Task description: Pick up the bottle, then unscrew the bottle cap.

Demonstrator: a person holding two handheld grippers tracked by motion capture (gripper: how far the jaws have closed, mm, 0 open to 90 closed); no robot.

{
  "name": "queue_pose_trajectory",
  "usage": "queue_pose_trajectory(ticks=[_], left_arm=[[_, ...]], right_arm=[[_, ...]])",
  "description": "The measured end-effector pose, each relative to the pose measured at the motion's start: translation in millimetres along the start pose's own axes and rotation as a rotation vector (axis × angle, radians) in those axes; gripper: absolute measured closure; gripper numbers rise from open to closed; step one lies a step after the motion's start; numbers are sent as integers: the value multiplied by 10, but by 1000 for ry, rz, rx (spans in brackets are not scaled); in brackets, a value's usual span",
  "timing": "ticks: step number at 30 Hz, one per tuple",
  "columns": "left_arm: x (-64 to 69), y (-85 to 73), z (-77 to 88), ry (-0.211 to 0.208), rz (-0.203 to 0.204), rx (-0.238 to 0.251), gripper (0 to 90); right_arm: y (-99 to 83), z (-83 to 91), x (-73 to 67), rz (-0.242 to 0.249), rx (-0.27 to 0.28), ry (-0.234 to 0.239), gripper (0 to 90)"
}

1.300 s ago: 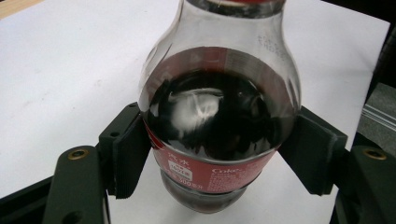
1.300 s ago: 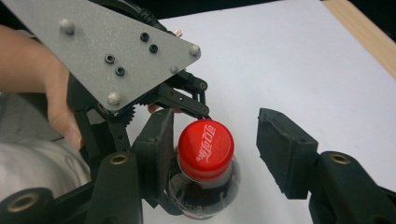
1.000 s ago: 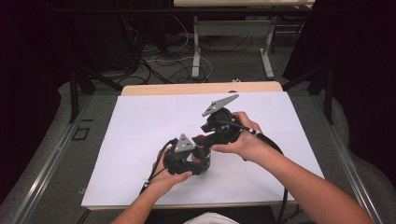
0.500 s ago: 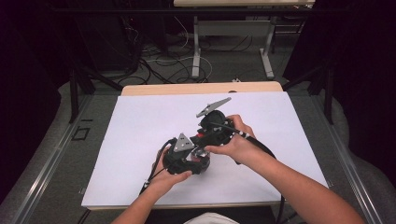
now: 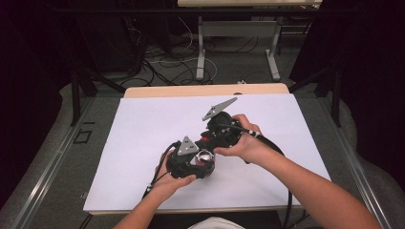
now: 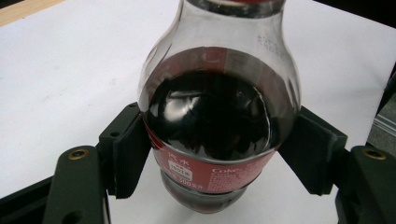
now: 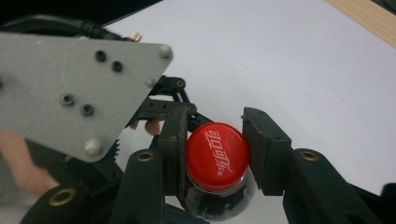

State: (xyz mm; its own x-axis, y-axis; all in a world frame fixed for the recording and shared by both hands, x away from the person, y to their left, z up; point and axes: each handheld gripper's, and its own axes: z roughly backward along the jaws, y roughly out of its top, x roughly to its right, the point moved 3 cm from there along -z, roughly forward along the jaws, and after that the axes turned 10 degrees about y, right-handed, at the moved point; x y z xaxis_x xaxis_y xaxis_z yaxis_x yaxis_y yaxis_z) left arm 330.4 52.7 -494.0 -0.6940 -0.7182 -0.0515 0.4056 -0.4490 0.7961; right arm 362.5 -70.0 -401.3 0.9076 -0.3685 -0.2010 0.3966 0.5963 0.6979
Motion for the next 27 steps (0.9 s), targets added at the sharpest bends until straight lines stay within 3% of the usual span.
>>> queue_pose_trajectory(ticks=[1,2,4,8,12,14,16,23,25,27], left_arm=[[2,-1,2,-2,1,-2,301],[8,0,2,-2,-4,0,301],[11,3,1,-4,-11,4,301],[25,-4,11,-15,-24,-3,301],[54,8,15,-22,-52,9,301],[81,9,17,-29,-56,8,301],[102,9,19,-41,-57,5,301],[116,7,27,-62,-79,-12,301],[111,6,18,-55,-70,5,301],[84,6,20,-45,-53,6,301]], right_arm=[[12,12,48,33,-16,45,614],[12,12,48,33,-16,45,614],[24,20,78,124,-47,92,614],[28,34,75,178,-87,139,614],[45,56,128,376,-130,279,613],[46,66,165,438,-142,341,613],[45,75,176,452,-154,361,613],[64,75,239,601,-204,483,613],[76,69,249,608,-209,497,611],[93,61,264,572,-199,478,555]])
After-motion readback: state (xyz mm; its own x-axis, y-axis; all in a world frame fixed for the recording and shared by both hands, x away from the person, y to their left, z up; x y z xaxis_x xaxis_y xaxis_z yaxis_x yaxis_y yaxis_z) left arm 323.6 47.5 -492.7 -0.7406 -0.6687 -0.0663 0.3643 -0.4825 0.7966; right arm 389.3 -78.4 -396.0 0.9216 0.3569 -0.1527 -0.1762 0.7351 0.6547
